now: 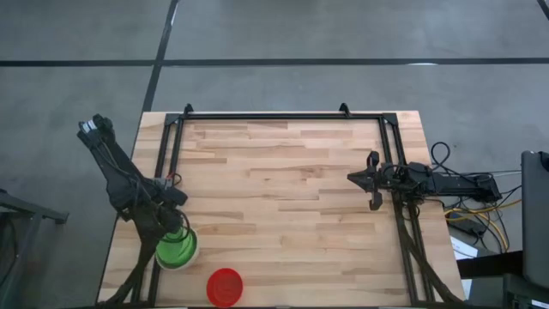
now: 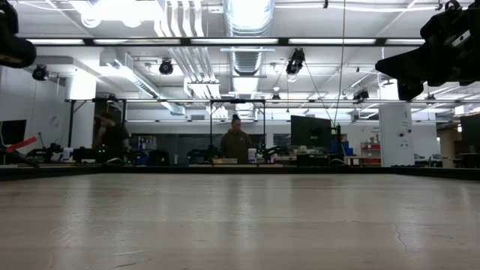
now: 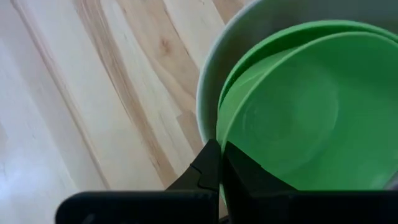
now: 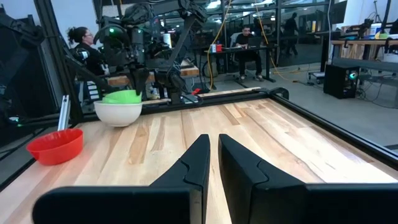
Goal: Nest bowls inside each other
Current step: Stack the green bowl on the other green bowl, then stack the red bowl on the green bowl
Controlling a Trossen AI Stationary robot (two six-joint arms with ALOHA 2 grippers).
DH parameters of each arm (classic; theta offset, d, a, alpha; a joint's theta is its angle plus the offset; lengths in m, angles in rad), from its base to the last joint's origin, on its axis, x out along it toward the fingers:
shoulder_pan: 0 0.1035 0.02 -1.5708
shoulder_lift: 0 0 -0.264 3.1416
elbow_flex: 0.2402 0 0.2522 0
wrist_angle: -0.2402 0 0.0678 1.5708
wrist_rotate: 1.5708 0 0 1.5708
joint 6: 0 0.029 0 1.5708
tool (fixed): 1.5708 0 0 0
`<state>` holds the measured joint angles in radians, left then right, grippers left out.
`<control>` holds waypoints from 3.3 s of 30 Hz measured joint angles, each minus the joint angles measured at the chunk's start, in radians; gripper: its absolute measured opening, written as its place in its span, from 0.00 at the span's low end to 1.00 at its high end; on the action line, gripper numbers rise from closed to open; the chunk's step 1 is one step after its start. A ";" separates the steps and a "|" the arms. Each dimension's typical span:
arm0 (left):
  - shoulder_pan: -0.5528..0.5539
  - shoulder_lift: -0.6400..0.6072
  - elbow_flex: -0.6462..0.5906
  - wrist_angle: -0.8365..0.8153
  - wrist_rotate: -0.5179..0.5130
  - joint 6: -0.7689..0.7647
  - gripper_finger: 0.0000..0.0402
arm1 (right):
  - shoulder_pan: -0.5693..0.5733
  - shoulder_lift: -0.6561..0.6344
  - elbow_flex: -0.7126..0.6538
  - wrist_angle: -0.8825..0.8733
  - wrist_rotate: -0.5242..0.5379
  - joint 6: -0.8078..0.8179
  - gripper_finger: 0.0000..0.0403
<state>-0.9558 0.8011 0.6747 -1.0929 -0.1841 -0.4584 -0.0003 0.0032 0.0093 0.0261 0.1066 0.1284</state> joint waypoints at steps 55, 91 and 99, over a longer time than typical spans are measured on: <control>0.006 0.045 -0.025 0.144 0.035 -0.069 0.09 | 0.000 0.000 0.000 0.000 0.000 0.001 0.08; 0.006 0.001 0.002 0.123 0.034 -0.064 0.37 | 0.000 0.000 0.000 0.000 0.000 0.002 0.08; 0.006 -0.008 0.018 0.134 0.032 -0.085 0.37 | 0.000 0.000 0.000 0.000 0.000 0.000 0.08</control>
<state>-0.9501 0.7929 0.6928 -0.9588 -0.1518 -0.5430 -0.0005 0.0032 0.0093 0.0261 0.1062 0.1284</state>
